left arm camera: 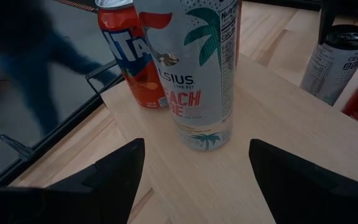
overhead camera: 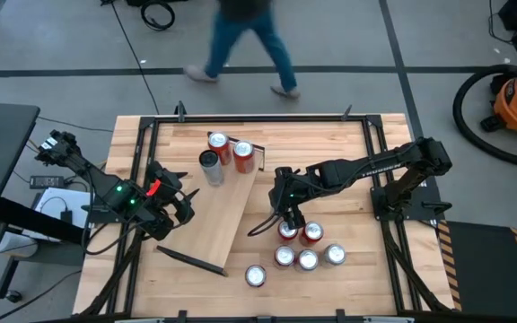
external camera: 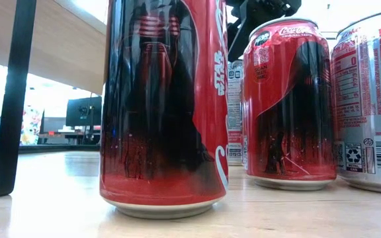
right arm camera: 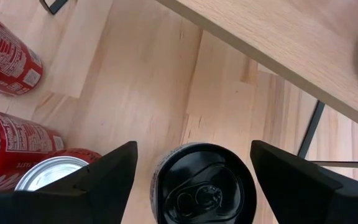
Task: Place canned beverage on shelf
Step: Put the white soda can on the shelf
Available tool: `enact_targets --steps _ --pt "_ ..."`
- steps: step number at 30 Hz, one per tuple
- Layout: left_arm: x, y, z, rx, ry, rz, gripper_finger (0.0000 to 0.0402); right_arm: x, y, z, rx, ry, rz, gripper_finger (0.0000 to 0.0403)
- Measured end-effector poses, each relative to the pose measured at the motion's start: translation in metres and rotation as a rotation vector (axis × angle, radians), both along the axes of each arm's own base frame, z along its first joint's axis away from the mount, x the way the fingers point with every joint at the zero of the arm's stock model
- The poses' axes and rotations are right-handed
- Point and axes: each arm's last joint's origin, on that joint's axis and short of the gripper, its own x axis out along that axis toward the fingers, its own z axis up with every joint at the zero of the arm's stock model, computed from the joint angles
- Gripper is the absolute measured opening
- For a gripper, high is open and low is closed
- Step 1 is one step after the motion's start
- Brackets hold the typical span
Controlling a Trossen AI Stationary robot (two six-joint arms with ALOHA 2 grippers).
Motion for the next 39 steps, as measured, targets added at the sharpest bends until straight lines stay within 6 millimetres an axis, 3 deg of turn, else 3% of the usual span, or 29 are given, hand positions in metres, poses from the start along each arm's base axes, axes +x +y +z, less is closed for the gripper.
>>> enact_targets --steps 12,22,39 --pt "0.000 0.000 0.001 0.009 -0.012 0.005 0.0302 0.000 0.000 0.001 0.001 0.000 -0.002 0.0349" --pt "0.000 0.000 0.001 0.009 -0.012 0.005 0.0302 0.004 0.003 0.030 -0.014 -0.051 -0.009 0.0351" --pt "0.001 -0.002 -0.001 -0.075 0.033 -0.033 0.0302 -0.015 0.019 0.045 -0.125 0.024 -0.080 0.0350"
